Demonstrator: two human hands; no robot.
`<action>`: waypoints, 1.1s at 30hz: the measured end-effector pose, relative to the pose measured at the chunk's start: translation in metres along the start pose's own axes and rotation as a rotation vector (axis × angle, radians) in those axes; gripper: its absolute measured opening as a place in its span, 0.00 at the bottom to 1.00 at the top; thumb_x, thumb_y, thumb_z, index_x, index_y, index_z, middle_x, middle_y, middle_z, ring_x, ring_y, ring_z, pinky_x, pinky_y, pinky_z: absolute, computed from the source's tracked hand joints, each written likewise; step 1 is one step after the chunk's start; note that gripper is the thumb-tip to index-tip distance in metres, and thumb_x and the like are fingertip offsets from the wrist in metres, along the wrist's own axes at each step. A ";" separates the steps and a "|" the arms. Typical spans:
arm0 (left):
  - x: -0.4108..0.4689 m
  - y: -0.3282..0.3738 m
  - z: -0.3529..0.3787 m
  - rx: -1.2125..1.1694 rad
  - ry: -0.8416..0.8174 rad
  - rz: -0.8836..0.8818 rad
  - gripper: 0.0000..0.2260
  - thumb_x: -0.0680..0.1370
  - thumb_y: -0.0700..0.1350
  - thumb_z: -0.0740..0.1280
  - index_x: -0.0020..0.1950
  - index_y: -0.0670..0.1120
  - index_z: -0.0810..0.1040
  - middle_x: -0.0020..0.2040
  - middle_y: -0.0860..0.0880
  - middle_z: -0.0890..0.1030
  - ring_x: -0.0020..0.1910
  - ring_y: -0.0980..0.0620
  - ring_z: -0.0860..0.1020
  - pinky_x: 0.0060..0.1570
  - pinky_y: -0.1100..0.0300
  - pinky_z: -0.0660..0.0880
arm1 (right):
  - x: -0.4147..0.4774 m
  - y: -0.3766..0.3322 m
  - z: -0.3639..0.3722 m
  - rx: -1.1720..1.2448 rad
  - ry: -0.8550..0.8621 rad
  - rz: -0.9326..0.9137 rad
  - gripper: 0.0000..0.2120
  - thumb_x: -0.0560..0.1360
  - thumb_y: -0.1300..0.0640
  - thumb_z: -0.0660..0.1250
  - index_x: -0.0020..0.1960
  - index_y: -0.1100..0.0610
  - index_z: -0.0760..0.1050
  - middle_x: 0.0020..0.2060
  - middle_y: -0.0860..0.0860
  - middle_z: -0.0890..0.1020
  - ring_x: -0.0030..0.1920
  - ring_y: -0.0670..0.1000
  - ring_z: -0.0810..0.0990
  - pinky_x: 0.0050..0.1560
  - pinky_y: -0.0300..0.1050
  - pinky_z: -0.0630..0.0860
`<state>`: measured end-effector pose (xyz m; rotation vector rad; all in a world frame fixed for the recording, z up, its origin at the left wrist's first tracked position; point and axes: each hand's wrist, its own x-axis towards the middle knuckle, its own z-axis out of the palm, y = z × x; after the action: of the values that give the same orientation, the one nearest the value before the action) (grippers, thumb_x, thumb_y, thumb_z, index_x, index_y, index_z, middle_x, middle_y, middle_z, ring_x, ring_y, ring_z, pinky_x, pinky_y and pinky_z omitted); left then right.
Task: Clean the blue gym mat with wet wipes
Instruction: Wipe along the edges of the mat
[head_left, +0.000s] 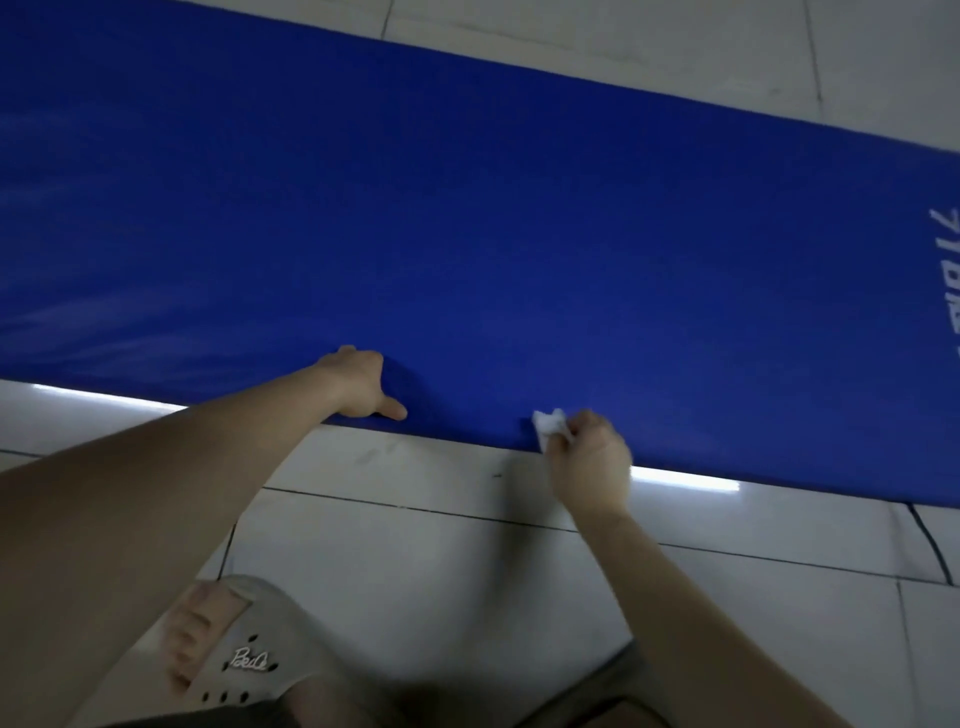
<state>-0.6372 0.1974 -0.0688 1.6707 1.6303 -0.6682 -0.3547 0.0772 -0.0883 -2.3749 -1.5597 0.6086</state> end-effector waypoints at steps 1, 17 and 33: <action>0.000 0.000 0.000 0.004 0.001 -0.004 0.24 0.73 0.65 0.73 0.53 0.49 0.68 0.59 0.46 0.69 0.53 0.46 0.74 0.52 0.53 0.74 | -0.003 -0.020 0.013 0.005 -0.029 -0.063 0.12 0.80 0.49 0.66 0.43 0.56 0.72 0.40 0.53 0.76 0.41 0.58 0.79 0.38 0.44 0.62; -0.002 0.002 -0.001 -0.010 0.005 -0.019 0.24 0.73 0.65 0.73 0.52 0.49 0.69 0.65 0.44 0.69 0.57 0.45 0.74 0.58 0.51 0.76 | 0.006 0.033 -0.014 -0.290 0.052 -0.204 0.15 0.70 0.53 0.75 0.34 0.54 0.69 0.30 0.53 0.78 0.26 0.58 0.76 0.29 0.40 0.62; -0.001 0.005 -0.004 0.014 0.030 -0.035 0.21 0.75 0.62 0.71 0.46 0.48 0.66 0.63 0.42 0.70 0.50 0.45 0.74 0.43 0.54 0.69 | -0.012 -0.129 0.059 -0.203 -0.256 -0.519 0.07 0.78 0.53 0.65 0.46 0.58 0.73 0.43 0.55 0.79 0.38 0.58 0.79 0.33 0.47 0.72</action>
<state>-0.6326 0.1996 -0.0650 1.6730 1.6832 -0.6759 -0.4917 0.1170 -0.0848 -1.9370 -2.3343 0.6748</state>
